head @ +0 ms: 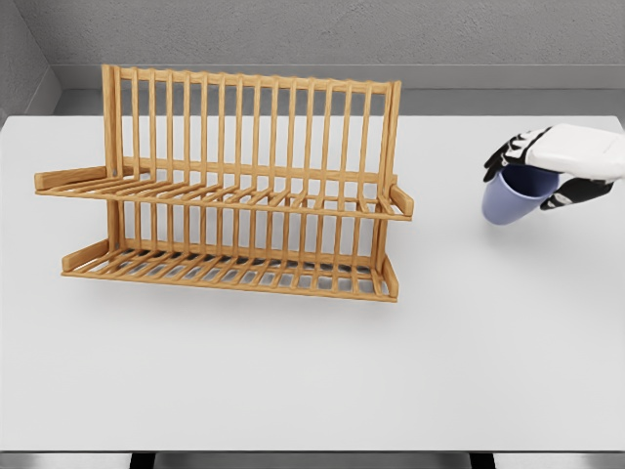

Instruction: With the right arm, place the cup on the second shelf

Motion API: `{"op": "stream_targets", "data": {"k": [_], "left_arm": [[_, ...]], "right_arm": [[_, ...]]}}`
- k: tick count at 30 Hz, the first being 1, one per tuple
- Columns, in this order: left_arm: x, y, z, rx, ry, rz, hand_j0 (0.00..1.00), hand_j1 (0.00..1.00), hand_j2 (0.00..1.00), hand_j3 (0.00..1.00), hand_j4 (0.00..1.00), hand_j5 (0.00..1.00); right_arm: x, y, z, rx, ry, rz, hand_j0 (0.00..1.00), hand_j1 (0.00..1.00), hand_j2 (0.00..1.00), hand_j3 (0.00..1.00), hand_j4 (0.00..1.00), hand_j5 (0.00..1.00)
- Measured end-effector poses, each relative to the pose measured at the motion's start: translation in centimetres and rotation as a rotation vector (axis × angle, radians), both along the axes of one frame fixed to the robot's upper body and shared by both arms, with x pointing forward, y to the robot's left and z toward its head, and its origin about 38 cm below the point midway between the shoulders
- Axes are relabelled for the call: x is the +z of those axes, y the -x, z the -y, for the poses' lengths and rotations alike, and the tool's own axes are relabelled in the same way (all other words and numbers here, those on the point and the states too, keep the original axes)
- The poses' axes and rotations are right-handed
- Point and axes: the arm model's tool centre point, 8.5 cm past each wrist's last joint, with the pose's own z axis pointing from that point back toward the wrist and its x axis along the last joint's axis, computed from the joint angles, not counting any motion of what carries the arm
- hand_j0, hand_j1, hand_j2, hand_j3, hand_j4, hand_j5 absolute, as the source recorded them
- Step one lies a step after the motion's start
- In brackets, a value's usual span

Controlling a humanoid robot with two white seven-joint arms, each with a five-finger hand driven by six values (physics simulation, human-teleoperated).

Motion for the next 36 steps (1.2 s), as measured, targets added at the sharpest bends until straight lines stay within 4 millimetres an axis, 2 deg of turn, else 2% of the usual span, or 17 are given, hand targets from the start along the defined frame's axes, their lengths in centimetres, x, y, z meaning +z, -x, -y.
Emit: {"op": "stream_targets", "data": {"k": [12,20,31,36], "left_arm": [[0.0,0.0,0.0,0.0,0.0,0.0,1.0,1.0,1.0,1.0,1.0,1.0],[0.0,0.0,0.0,0.0,0.0,0.0,1.0,1.0,1.0,1.0,1.0,1.0],[0.0,0.0,0.0,0.0,0.0,0.0,1.0,1.0,1.0,1.0,1.0,1.0],[0.0,0.0,0.0,0.0,0.0,0.0,1.0,1.0,1.0,1.0,1.0,1.0]], "right_arm": [[3.8,1.5,-4.6,0.153,0.009,0.114,0.69,0.69,0.69,0.69,0.69,0.69],[5.5,2.4,-6.8,0.225,0.011,0.171,0.69,0.69,0.69,0.69,0.69,0.69],[7.0,3.4,-9.4,0.306,0.0,0.227,0.69,0.69,0.69,0.69,0.69,0.69],[7.1,3.4,-10.3,0.328,-0.018,0.234,0.69,0.69,0.69,0.69,0.69,0.69]]}}
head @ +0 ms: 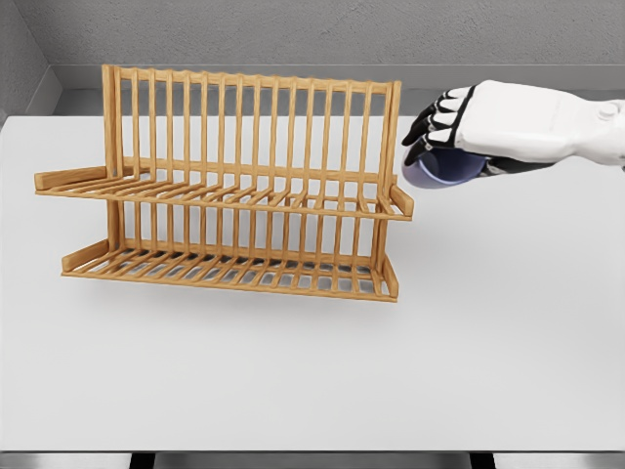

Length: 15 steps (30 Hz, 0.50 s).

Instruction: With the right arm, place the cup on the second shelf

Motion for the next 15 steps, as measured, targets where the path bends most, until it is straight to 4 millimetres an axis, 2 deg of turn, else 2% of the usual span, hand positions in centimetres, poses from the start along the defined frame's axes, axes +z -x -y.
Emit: {"op": "stream_targets", "data": {"k": [5,15], "left_arm": [[0.0,0.0,0.0,0.0,0.0,0.0,1.0,1.0,1.0,1.0,1.0,1.0],[0.0,0.0,0.0,0.0,0.0,0.0,1.0,1.0,1.0,1.0,1.0,1.0]], "right_arm": [[1.0,-0.2,-1.4,0.034,-0.02,0.028,0.69,0.69,0.69,0.69,0.69,0.69],[-0.2,-0.3,-4.5,0.11,-0.049,0.0,0.69,0.69,0.69,0.69,0.69,0.69]]}}
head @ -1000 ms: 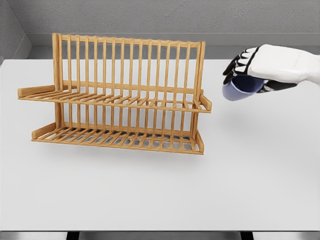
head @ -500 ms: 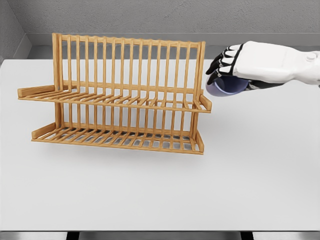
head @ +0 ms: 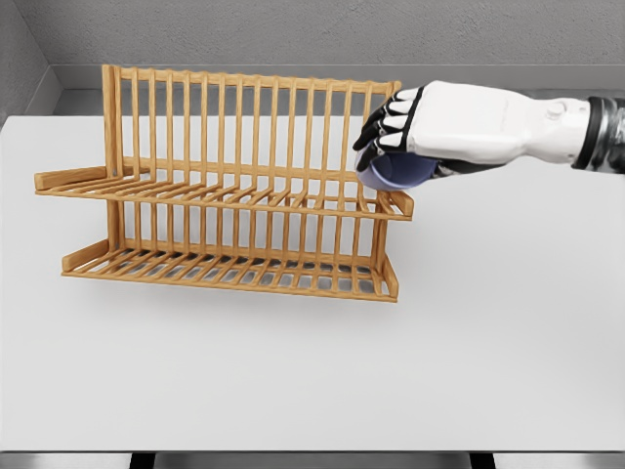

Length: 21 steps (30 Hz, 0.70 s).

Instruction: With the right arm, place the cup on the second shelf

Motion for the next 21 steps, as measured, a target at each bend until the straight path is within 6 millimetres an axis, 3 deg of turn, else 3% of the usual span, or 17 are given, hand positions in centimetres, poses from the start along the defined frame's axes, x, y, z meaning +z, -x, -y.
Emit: {"op": "stream_targets", "data": {"k": [9,10,11,14,18,21], "left_arm": [[0.0,0.0,0.0,0.0,0.0,0.0,1.0,1.0,1.0,1.0,1.0,1.0],[0.0,0.0,0.0,0.0,0.0,0.0,1.0,1.0,1.0,1.0,1.0,1.0],[0.0,0.0,0.0,0.0,0.0,0.0,1.0,1.0,1.0,1.0,1.0,1.0],[0.0,0.0,0.0,0.0,0.0,0.0,1.0,1.0,1.0,1.0,1.0,1.0],[0.0,0.0,0.0,0.0,0.0,0.0,1.0,1.0,1.0,1.0,1.0,1.0],[0.0,0.0,0.0,0.0,0.0,0.0,1.0,1.0,1.0,1.0,1.0,1.0]], "right_arm": [[-1.3,0.0,-1.0,0.019,0.011,-0.023,0.72,0.72,0.72,0.72,0.72,0.72],[-1.5,0.0,-1.1,0.019,0.013,-0.025,0.81,0.81,0.81,0.81,0.81,0.81],[-1.6,0.0,-1.1,0.02,0.016,-0.027,1.0,1.0,1.0,1.0,1.0,1.0],[-1.8,0.0,-1.2,0.023,0.024,-0.031,1.0,1.0,1.0,1.0,1.0,1.0],[-0.9,-0.1,-0.8,0.012,0.021,-0.008,1.0,1.0,1.0,1.0,1.0,1.0],[1.8,-0.3,1.0,-0.036,-0.032,0.059,1.0,1.0,1.0,1.0,1.0,1.0]]}}
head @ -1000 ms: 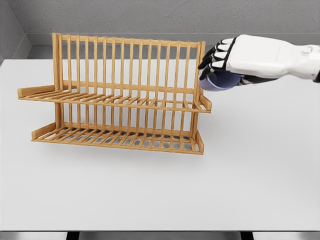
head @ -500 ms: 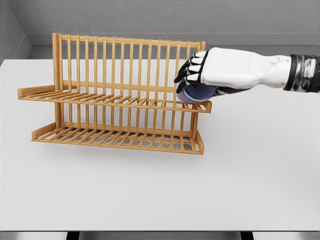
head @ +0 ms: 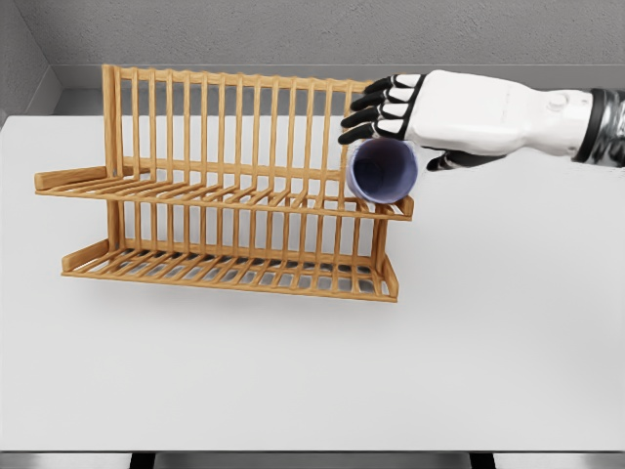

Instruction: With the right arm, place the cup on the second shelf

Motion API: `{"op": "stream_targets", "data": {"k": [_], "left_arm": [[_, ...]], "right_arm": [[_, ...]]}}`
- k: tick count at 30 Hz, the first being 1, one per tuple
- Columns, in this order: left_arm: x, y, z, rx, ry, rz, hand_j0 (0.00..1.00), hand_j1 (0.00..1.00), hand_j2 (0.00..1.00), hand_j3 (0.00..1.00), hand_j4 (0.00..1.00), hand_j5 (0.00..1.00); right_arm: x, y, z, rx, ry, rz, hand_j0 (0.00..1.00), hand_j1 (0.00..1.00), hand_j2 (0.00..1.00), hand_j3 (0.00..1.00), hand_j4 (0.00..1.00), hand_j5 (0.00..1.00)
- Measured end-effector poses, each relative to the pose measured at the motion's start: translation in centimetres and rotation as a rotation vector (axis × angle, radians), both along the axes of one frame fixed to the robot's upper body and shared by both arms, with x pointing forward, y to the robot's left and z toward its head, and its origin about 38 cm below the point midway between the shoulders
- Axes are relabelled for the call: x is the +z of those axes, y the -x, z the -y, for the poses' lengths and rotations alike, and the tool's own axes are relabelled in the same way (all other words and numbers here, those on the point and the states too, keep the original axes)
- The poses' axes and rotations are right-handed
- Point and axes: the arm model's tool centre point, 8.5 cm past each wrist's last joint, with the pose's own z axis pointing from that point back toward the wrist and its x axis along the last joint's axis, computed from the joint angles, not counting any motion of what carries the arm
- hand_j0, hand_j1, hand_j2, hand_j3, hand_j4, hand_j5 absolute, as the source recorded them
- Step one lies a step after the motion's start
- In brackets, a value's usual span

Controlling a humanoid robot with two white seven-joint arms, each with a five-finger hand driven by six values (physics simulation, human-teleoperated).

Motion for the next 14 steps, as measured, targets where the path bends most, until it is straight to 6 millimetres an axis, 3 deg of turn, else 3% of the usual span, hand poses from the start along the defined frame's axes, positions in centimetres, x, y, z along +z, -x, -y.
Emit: {"op": "stream_targets", "data": {"k": [2,3,4,6,8,11,14], "left_arm": [[0.0,0.0,0.0,0.0,0.0,0.0,1.0,1.0,1.0,1.0,1.0,1.0],[0.0,0.0,0.0,0.0,0.0,0.0,1.0,1.0,1.0,1.0,1.0,1.0],[0.0,0.0,0.0,0.0,0.0,0.0,1.0,1.0,1.0,1.0,1.0,1.0],[0.0,0.0,0.0,0.0,0.0,0.0,1.0,1.0,1.0,1.0,1.0,1.0],[0.0,0.0,0.0,0.0,0.0,0.0,1.0,1.0,1.0,1.0,1.0,1.0],[0.0,0.0,0.0,0.0,0.0,0.0,1.0,1.0,1.0,1.0,1.0,1.0],[0.0,0.0,0.0,0.0,0.0,0.0,1.0,1.0,1.0,1.0,1.0,1.0]], "right_arm": [[2.4,-0.1,1.9,-0.051,-0.048,0.057,1.0,1.0,1.0,1.0,1.0,1.0],[2.6,-0.3,3.4,-0.09,-0.069,0.058,1.0,1.0,1.0,1.0,1.0,1.0],[1.6,-0.8,5.3,-0.146,-0.087,0.027,1.0,1.0,1.0,1.0,1.0,1.0],[-1.9,-1.6,9.9,-0.283,-0.111,-0.076,1.0,1.0,1.0,1.0,1.0,1.0],[-7.5,-1.4,13.4,-0.392,-0.108,-0.22,1.0,1.0,1.0,1.0,1.0,1.0],[-15.2,0.5,15.1,-0.468,-0.155,-0.401,1.0,1.0,1.0,1.0,1.0,1.0],[-16.0,0.6,15.9,-0.512,-0.234,-0.4,1.0,1.0,1.0,1.0,1.0,1.0]]}}
